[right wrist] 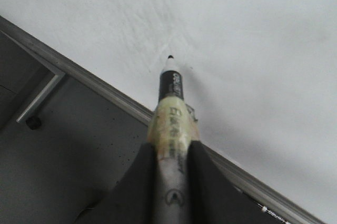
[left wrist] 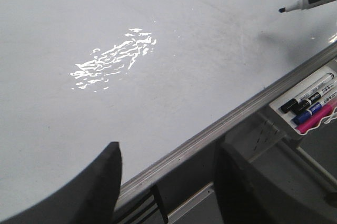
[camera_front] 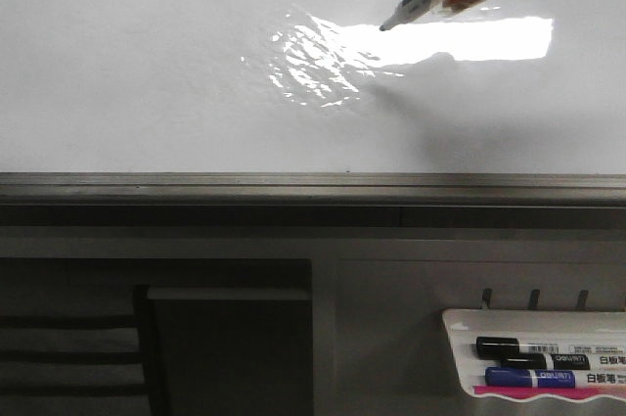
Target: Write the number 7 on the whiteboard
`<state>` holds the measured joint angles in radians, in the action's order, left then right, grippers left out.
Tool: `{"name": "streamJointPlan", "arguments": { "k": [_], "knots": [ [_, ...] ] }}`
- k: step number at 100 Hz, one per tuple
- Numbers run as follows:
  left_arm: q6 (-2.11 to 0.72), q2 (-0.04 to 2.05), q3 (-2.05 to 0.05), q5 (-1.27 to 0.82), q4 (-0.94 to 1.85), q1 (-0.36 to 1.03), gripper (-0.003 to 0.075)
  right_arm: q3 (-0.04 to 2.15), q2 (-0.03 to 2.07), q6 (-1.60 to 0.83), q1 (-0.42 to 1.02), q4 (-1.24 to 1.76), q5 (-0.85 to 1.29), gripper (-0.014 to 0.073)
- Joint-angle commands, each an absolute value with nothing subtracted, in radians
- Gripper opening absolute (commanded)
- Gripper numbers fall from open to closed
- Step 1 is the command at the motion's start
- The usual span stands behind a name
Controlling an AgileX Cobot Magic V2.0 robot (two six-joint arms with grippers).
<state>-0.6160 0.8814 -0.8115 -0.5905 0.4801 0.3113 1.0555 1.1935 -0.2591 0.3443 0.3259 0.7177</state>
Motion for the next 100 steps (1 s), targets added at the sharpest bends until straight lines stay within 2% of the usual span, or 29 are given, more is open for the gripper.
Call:
{"name": "streamJointPlan", "arguments": {
  "k": [1, 22, 61, 83, 100],
  "knots": [
    [-0.609, 0.876, -0.838, -0.52, 0.512, 0.307, 0.0368, 1.13, 1.219, -0.255, 0.349, 0.347, 0.675, -0.0053],
    [-0.609, 0.876, -0.838, -0.502, 0.512, 0.307, 0.0368, 1.087, 1.237, -0.249, 0.426, 0.322, 0.473, -0.0053],
    [-0.609, 0.876, -0.838, -0.478, 0.512, 0.307, 0.0368, 1.085, 1.294, -0.244, 0.422, 0.318, 0.454, -0.0053],
    [-0.609, 0.876, -0.838, -0.478, 0.512, 0.307, 0.0368, 1.079, 1.283, -0.234, 0.325, 0.316, 0.521, -0.0053],
    [-0.609, 0.876, -0.838, -0.478, 0.512, 0.307, 0.0368, 1.078, 1.283, -0.234, 0.317, 0.316, 0.543, -0.0053]
  ]
}}
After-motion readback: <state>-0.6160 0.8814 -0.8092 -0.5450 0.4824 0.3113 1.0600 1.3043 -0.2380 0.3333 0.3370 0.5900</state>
